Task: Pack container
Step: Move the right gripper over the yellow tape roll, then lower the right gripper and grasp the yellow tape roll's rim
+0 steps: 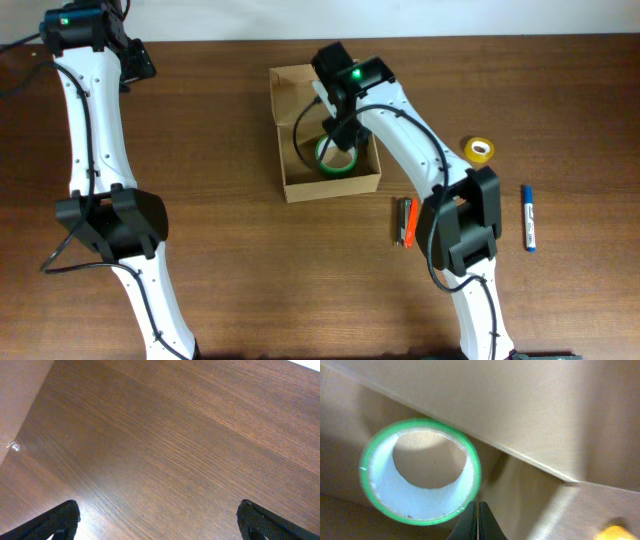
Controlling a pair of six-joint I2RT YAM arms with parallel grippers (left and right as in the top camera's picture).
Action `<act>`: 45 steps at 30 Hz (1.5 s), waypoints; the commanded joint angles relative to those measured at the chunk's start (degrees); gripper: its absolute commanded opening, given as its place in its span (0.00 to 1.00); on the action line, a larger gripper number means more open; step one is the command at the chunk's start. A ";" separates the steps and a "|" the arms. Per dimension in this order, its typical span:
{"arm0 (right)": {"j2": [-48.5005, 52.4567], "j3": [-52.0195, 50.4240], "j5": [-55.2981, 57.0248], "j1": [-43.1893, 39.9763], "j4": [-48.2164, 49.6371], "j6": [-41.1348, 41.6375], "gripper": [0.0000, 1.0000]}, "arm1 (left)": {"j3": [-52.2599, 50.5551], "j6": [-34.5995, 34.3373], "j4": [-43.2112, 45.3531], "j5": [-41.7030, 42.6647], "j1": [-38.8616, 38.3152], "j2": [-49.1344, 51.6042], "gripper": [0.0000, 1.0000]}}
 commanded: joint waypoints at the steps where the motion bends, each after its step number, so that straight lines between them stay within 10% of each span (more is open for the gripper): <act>1: -7.78 8.20 5.73 1.25 -1.77 1.73 0.04 | -0.28 0.90 -0.02 0.02 0.20 -1.81 1.00; 7: -23.32 3.67 5.75 -14.69 -1.99 5.42 0.04 | -0.28 0.90 -0.02 0.02 0.20 -1.81 1.00; 15: -31.45 -33.68 -7.98 -44.54 11.80 8.02 0.04 | -0.28 0.90 -0.02 0.02 0.20 -1.81 1.00; 19: -26.10 -35.34 -8.15 -44.61 13.57 9.70 0.07 | -0.28 0.90 -0.02 0.02 0.20 -1.81 1.00; 22: -22.86 -35.30 -7.69 -42.34 14.75 9.70 0.37 | -0.28 0.90 -0.02 0.02 0.20 -1.81 0.99; 28: -15.41 -34.40 -7.67 -41.29 18.84 12.39 0.55 | -0.28 0.90 -0.02 0.02 0.20 -1.81 0.99; 45: -6.16 -27.65 -6.10 -39.89 20.39 13.68 0.59 | -0.28 0.90 -0.02 0.04 0.20 -1.81 0.99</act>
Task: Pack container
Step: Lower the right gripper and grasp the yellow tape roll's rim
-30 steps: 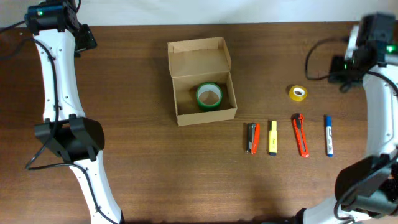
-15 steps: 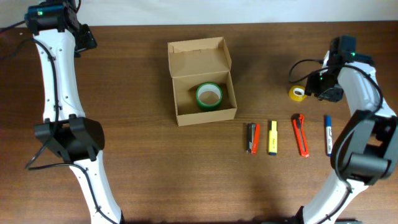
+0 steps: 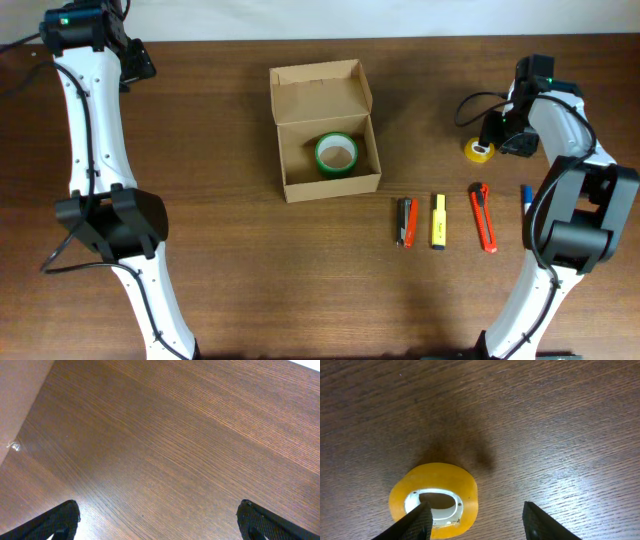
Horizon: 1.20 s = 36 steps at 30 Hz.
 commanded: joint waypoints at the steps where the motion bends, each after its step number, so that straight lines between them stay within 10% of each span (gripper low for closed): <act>1: 0.72 1.03 1.22 0.24 0.13 0.44 0.59 | -0.28 0.90 -0.04 0.02 0.20 -1.81 1.00; 13: 3.41 1.01 2.71 0.24 -1.60 0.28 0.56 | -0.28 0.90 -0.04 0.02 0.20 -1.81 1.00; 19: 4.50 1.03 2.69 0.24 -1.79 0.28 0.04 | -0.28 0.90 -0.04 0.04 0.20 -1.81 1.00; 36: 4.48 15.47 0.74 4.02 -9.38 -2.78 0.04 | -0.28 0.90 -0.07 0.02 0.20 -1.81 1.00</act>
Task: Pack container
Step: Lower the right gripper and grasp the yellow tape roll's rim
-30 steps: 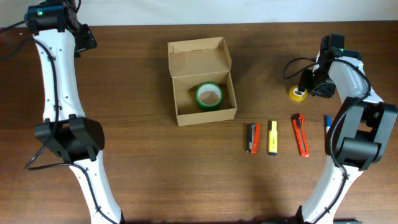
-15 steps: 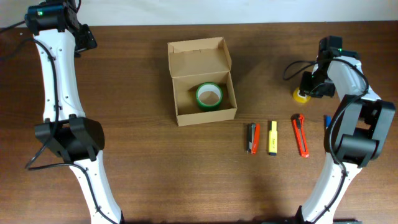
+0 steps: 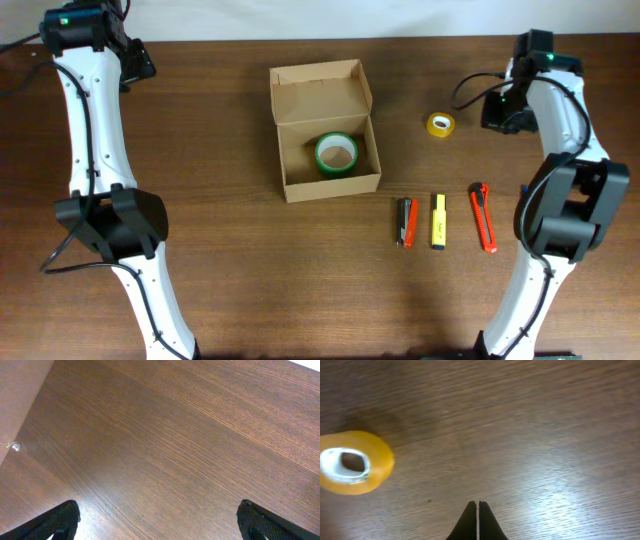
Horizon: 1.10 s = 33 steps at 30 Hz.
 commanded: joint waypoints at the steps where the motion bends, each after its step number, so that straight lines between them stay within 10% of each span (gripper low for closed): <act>1: -0.04 1.03 -0.39 1.70 -0.02 -0.55 0.04 | -0.28 0.90 -0.04 0.02 0.20 -1.81 1.00; 12: -0.04 1.03 -4.24 5.46 3.28 -0.28 0.04 | -0.28 0.90 -0.04 0.02 0.20 -1.81 1.00; 18: 1.77 0.68 -4.44 6.21 2.10 1.05 0.49 | -0.28 0.90 -0.04 0.02 0.20 -1.81 1.00; 33: 6.29 0.72 -3.28 9.09 7.08 5.07 0.60 | -0.28 0.90 -0.04 0.02 0.20 -1.81 1.00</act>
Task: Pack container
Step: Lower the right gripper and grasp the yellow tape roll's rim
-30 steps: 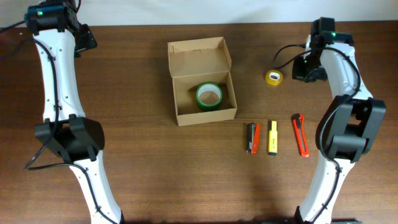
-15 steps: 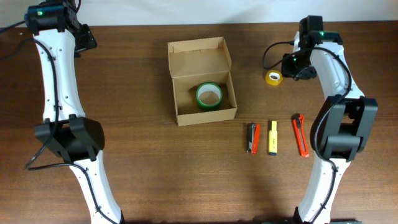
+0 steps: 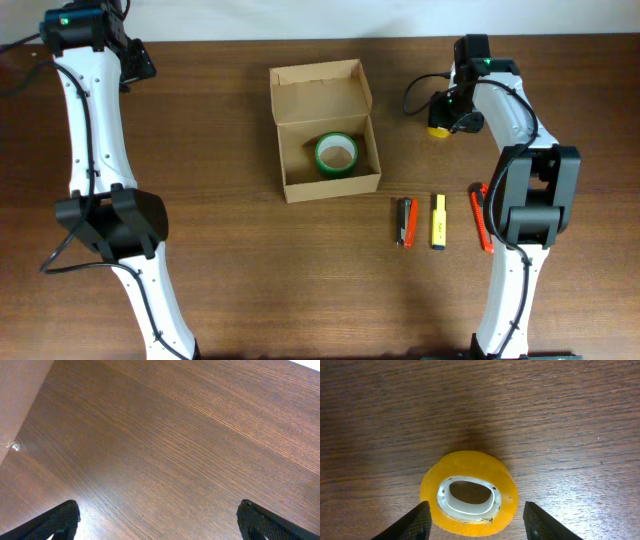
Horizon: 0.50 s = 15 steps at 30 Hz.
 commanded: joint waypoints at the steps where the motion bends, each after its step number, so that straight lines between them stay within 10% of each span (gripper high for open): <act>1: 0.94 0.72 1.16 0.20 0.17 -0.46 0.60 | -0.28 0.90 -0.04 0.02 0.20 -1.81 1.00; 15: 0.92 3.76 -0.68 -2.78 -1.92 -0.87 0.60 | -0.28 0.90 -0.04 0.02 0.20 -1.81 1.00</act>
